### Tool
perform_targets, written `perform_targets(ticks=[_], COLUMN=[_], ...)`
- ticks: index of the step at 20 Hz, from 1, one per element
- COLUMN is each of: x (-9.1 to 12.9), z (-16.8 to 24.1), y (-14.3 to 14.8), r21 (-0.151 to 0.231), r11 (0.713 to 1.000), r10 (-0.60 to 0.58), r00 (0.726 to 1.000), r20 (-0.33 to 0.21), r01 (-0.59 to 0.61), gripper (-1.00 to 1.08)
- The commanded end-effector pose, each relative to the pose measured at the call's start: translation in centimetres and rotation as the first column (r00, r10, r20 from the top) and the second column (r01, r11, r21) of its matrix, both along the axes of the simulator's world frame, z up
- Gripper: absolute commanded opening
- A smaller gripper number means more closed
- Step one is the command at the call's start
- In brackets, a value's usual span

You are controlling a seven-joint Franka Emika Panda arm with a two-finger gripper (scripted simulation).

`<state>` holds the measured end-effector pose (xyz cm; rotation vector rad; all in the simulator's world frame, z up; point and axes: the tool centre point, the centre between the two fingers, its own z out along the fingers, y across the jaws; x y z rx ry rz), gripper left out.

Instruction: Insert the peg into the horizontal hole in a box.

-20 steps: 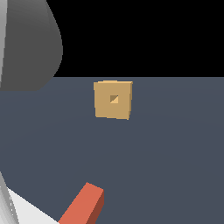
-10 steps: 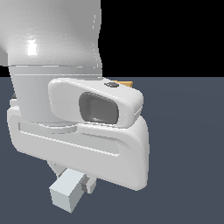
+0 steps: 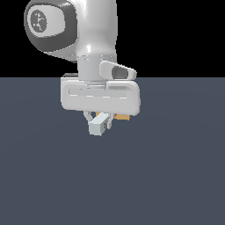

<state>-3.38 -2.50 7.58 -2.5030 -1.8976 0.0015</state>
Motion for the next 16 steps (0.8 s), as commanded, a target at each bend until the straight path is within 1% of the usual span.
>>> perform_targets(ticks=[1, 5, 8, 11, 16], x=[0.3, 0.7, 1.0, 1.1, 1.2], z=[0.6, 1.3, 1.6, 1.8, 1.8], y=[2.8, 6.3, 7.9, 8.8, 8.9], r21=[-0.001, -0.001, 0.000, 0.000, 0.000], r11=[1.000, 1.000, 0.999, 0.999, 0.999], r10=[0.012, 0.029, 0.038, 0.042, 0.042], r00=[1.000, 1.000, 0.999, 0.999, 0.999], r20=[0.001, 0.001, 0.001, 0.001, 0.001], r01=[-0.012, -0.029, -0.038, -0.042, -0.042], gripper=[-1.00, -1.00, -1.00, -1.00, -1.00])
